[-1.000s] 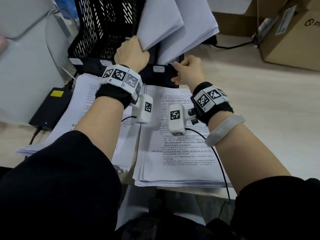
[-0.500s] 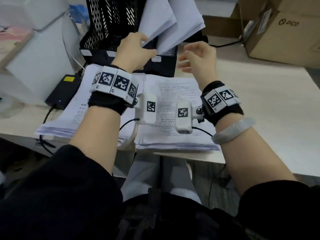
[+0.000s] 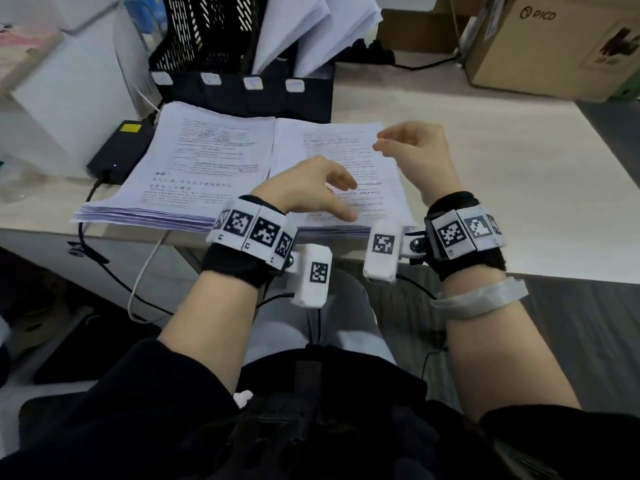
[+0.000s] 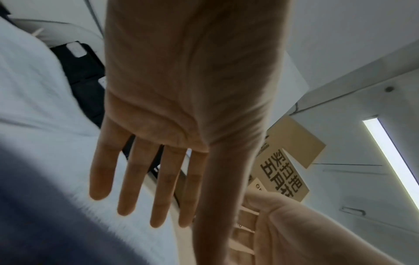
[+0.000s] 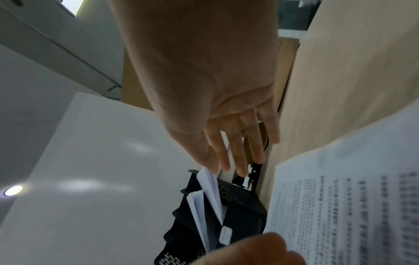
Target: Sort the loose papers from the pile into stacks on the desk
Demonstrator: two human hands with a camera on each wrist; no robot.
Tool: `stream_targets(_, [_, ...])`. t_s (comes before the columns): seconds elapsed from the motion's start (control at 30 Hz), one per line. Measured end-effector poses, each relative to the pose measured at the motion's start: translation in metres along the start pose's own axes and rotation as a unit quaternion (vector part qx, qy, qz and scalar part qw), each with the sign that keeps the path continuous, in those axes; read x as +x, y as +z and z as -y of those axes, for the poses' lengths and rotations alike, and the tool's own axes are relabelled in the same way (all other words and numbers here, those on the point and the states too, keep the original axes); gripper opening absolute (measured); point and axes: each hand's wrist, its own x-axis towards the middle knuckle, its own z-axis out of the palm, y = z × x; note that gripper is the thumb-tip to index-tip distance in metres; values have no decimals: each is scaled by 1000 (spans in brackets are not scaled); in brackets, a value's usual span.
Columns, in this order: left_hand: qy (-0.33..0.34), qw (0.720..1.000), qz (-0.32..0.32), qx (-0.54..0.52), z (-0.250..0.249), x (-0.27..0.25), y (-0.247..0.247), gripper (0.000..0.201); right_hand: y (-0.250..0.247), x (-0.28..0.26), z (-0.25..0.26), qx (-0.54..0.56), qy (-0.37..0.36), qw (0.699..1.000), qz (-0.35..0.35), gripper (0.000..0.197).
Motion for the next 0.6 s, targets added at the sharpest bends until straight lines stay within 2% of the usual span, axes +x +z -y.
stream_targets(0.13, [-19,998,32,45,13,1,27,78,-13,-17,-20,-49,81,995,33,28])
stream_targets(0.2, [-34,995,45,83,21,4,37,81,-17,-27,-27,-61,130,988,56,37])
stream_targets(0.33, [-32,994,21,103,26,9,43,59,-21,-41,-40,-30,179,981,63,46])
stream_targets(0.43, [-19,996,9,87,24,11,45,50,-23,-49,-45,49,195,979,16,46])
stream_targets(0.5, [-10,997,-3,72,23,13,50,33,-26,-56,-42,108,208,972,6,49])
stream_targets(0.53, [-10,998,-12,59,19,14,52,23,-27,-59,-40,124,213,969,21,55])
stream_targets(0.6, [-13,999,-28,16,10,14,56,23,-26,-63,-39,132,216,964,80,64])
